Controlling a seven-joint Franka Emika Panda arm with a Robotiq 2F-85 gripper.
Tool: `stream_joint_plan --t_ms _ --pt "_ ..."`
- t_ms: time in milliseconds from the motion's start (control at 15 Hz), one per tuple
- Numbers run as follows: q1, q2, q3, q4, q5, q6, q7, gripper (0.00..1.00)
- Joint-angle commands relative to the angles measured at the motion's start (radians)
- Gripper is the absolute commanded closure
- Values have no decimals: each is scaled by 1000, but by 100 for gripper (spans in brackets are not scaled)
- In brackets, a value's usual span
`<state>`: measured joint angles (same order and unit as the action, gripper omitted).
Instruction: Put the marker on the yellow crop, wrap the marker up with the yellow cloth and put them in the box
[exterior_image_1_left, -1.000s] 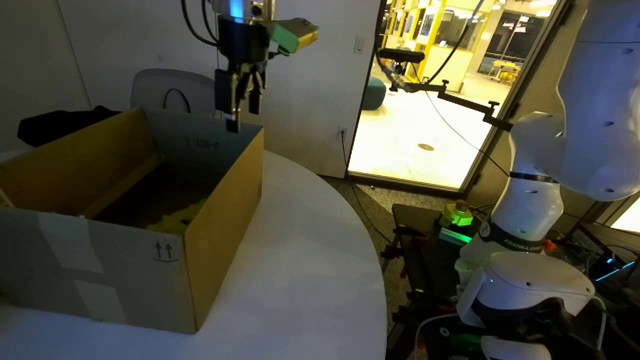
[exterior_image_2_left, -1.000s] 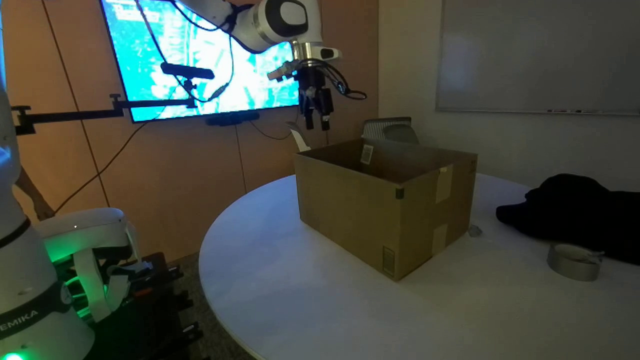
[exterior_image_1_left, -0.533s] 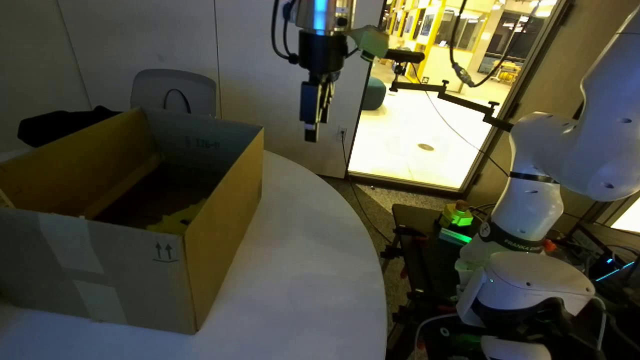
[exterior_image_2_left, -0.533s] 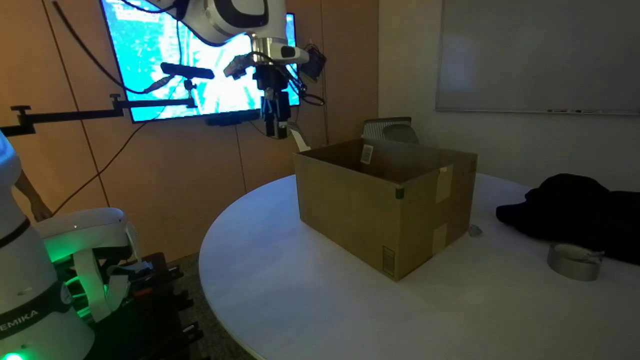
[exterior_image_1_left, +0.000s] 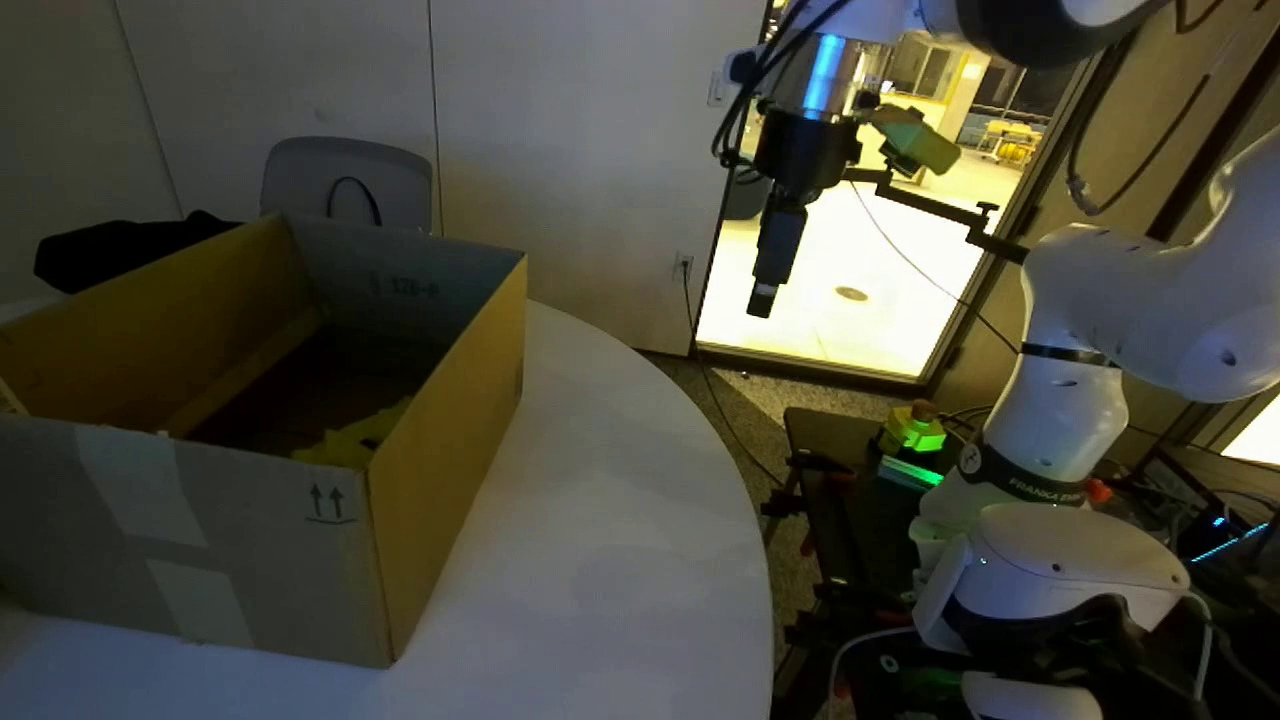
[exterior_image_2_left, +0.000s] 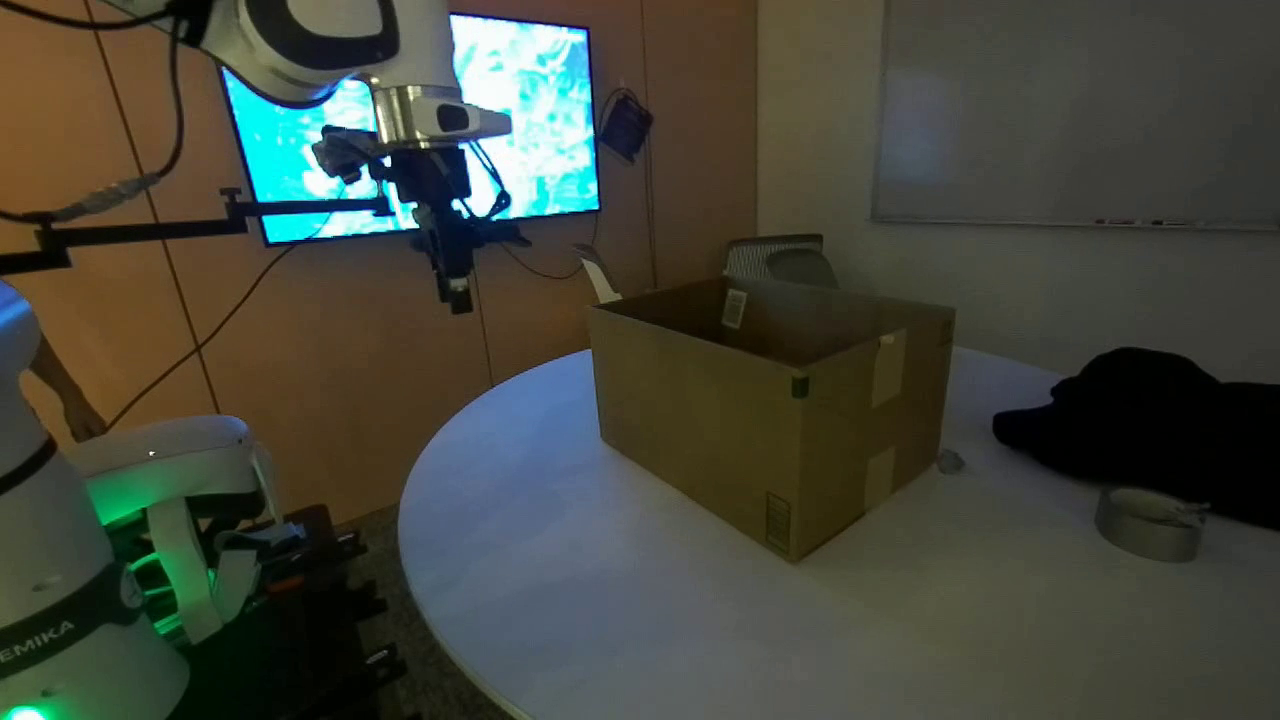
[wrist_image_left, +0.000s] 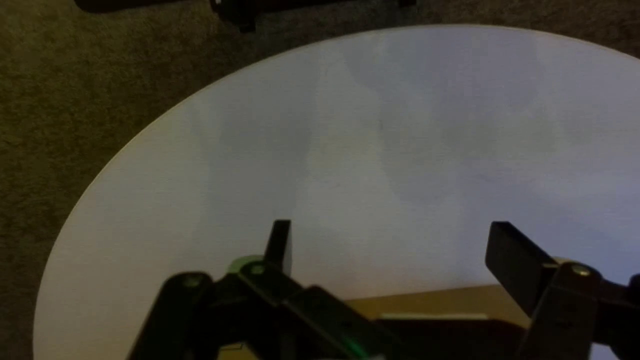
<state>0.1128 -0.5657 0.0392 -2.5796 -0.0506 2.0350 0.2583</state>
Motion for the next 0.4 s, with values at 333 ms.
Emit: stream_joint_plan --t_ms 333 --pt "-60 -22 -10 -205 18 329 -125 0"
